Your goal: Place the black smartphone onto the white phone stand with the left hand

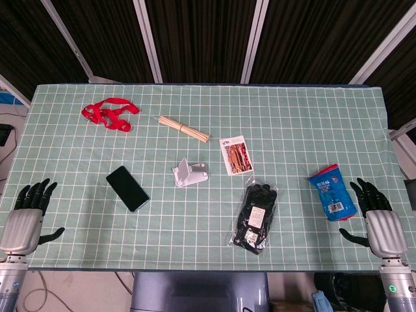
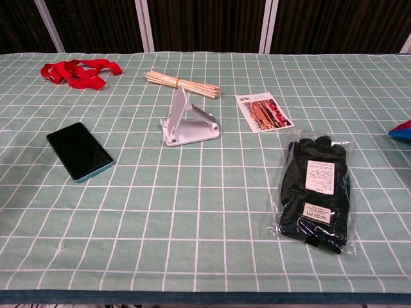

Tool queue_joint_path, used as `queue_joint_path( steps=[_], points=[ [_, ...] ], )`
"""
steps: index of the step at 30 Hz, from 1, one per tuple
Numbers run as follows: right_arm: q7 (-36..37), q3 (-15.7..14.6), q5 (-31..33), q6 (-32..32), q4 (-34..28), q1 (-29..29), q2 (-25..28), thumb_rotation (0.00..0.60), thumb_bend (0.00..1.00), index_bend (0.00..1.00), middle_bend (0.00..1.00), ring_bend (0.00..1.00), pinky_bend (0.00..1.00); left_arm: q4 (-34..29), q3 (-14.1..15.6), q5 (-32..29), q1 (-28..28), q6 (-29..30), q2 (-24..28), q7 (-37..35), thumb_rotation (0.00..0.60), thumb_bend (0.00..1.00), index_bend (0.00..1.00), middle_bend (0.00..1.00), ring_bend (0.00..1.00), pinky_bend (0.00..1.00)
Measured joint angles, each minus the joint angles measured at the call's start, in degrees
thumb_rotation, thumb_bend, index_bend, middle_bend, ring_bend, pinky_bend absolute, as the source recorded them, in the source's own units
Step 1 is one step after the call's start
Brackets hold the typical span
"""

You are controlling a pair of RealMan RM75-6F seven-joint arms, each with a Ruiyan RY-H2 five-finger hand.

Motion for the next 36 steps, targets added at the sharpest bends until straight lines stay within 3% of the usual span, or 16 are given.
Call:
queue_joint_path(
  steps=[10, 16, 30, 36],
  points=[
    [0.68, 0.33, 1.25, -0.87, -0.17, 0.17, 0.04, 0.6, 0.1, 0.0, 0.0, 0.0, 0.15, -0.18, 0.0, 0.15, -0.97, -1.3, 0.1, 2.42, 0.6, 0.04, 0.0, 0.0, 0.0, 0.0],
    [1.08, 0.4, 1.76, -1.77, -0.5, 0.48, 0.11, 0.6, 0.1, 0.0, 0.0, 0.0, 0.15, -1.79, -1.22, -0.64, -4.29, -5.74, 0.75, 6.91, 0.6, 0.04, 0.0, 0.0, 0.0, 0.0],
    [1.56, 0.8, 3.5, -2.81, -1.61, 0.58, 0.47, 0.6, 0.1, 0.0, 0.0, 0.0, 0.15, -4.28, -6.64, -11.38, -21.13, -28.89, 3.31, 19.88, 0.6, 0.09, 0.0, 0.0, 0.0, 0.0],
    [2.11, 0.99, 4.07, -3.22, -1.78, 0.67, 0.6, 0.6, 0.1, 0.0, 0.0, 0.0, 0.15, -2.36, -7.24, -18.06, -28.1, -36.41, 2.42, 25.29, 0.6, 0.09, 0.1, 0.07, 0.0, 0.0]
  ],
)
